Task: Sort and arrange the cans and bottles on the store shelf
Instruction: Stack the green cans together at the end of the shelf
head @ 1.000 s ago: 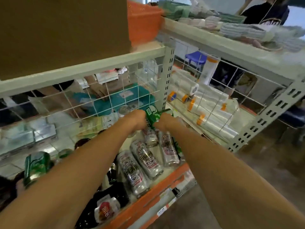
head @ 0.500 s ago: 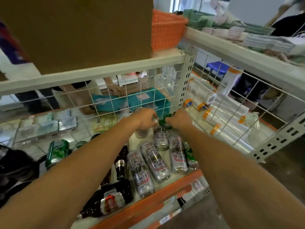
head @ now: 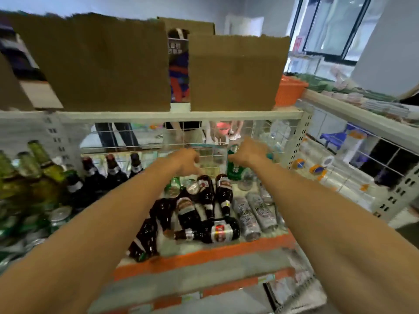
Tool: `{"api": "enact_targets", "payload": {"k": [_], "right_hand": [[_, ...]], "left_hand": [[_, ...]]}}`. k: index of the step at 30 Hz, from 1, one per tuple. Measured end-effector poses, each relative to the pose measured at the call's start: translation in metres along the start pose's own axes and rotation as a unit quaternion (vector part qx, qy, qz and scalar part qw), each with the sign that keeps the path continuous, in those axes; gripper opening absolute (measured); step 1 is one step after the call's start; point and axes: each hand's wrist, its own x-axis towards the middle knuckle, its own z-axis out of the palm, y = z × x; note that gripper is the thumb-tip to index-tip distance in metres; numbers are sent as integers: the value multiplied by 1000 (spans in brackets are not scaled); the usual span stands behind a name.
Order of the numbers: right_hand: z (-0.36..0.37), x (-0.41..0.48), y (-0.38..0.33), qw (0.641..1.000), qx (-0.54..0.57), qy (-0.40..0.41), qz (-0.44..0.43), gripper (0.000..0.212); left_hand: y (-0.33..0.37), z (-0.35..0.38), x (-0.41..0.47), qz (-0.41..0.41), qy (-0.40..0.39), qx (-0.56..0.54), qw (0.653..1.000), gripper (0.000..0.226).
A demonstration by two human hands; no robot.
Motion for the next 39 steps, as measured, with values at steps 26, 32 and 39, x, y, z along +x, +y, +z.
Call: {"api": "enact_targets", "payload": {"k": [26,32,39], "right_hand": [[174,-322,-492,866,39,-189,-461,91],[226,-361,-585,823,59,-231,-516,99],[266,-383,-704,767,35,-291,-571,59]], "left_hand": [[-353,-46,-493,-430,151,-65,888,51],[-425,-49,-539,-483,181,-173,839,58],[-524,-59,-565,-489,265,-184,810,64]]}}
